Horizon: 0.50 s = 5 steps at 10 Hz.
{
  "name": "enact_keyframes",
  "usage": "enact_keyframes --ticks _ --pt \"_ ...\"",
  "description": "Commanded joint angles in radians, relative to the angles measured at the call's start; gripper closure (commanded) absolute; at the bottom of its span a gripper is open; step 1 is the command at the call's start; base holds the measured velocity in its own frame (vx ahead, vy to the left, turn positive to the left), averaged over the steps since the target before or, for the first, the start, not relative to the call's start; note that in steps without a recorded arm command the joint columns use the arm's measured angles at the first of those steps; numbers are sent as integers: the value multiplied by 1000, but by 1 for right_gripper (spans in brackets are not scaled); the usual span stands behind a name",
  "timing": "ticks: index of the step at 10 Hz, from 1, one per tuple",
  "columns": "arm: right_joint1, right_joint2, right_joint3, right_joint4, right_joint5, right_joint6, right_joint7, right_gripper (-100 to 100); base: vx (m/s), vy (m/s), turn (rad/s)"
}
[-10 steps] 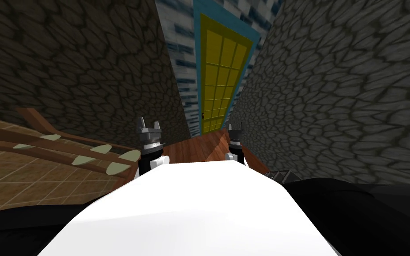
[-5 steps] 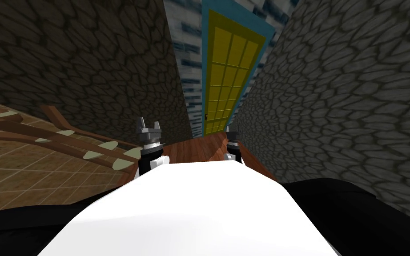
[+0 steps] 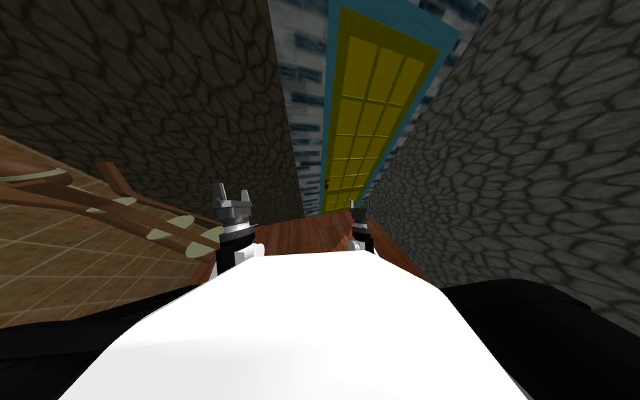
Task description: Pull the door open
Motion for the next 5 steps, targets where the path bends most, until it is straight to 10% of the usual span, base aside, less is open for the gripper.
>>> enact_keyframes --ticks 1,5 --pt "-13 -11 9 44 -31 -15 -37 -100 92 -28 180" --pt "-39 -34 35 142 -106 -43 -119 -100 91 -39 174"
